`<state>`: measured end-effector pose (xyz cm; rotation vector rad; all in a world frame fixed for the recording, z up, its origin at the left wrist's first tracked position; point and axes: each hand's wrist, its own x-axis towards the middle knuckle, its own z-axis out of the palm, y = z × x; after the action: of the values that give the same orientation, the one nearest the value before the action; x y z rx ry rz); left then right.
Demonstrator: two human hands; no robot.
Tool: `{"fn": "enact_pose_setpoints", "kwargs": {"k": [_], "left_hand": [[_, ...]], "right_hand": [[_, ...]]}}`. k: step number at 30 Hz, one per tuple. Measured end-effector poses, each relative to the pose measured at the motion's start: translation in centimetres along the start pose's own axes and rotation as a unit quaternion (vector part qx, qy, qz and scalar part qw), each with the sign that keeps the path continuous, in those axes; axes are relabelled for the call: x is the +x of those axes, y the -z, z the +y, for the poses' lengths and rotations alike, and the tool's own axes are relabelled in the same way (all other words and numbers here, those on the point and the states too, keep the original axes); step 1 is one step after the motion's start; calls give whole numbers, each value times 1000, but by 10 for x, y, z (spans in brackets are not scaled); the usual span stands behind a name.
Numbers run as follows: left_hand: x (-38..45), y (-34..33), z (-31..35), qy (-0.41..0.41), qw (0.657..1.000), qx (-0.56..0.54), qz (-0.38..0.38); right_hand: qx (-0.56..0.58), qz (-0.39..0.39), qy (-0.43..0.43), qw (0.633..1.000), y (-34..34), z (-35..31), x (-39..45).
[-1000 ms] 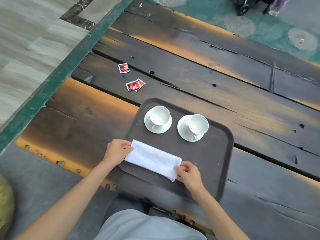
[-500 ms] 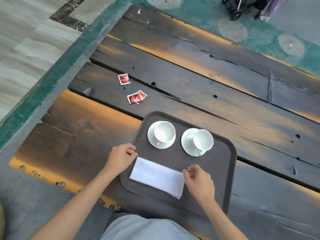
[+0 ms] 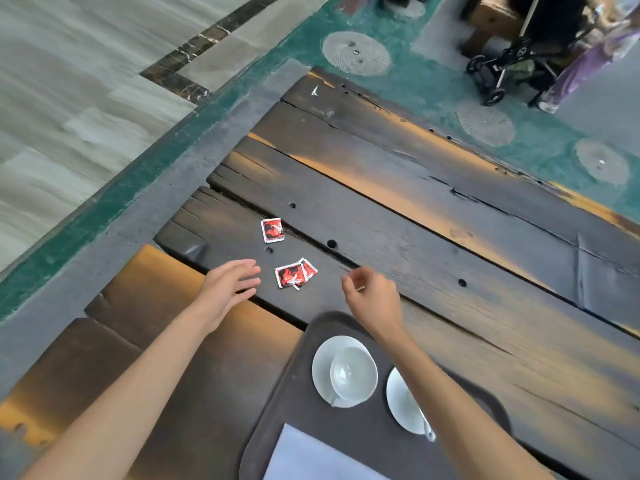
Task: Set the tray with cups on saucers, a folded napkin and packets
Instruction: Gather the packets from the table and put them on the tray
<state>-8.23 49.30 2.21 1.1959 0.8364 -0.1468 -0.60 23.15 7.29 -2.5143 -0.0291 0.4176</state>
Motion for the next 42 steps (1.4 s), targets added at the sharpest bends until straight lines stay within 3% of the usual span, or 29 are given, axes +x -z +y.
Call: {"fn": "enact_pose_setpoints", "kwargs": {"k": [9,14,16,19,24,32,36,42], "left_hand": [[86,4,-8,93,987,-128,0],[103,10,-17,108,980,-167,-8],[105,10,-20,107,981,-164,-6],[106,9,-22,102,981,-164,-3],[103,12,-20,100,975,-198,-18],[95,11,-18,53,983,-159,-69],[90,7,-18,19,987,-118,-110],[87,4,-22,11,992,-98,-80]], "right_hand": [[8,-101,51,994,-118,-66,128],[-86,-47,37,995,-161,-79,151],[-74,-26,20,997,-169,-82,150],[-15,-11,5,1000,-171,-78,144],[178,-51,71,980,-145,-65,133],[158,-238,132,949,-109,-65,133],[180,-260,104,943,-112,-76,134],[193,-244,65,948,-115,-66,134]]}}
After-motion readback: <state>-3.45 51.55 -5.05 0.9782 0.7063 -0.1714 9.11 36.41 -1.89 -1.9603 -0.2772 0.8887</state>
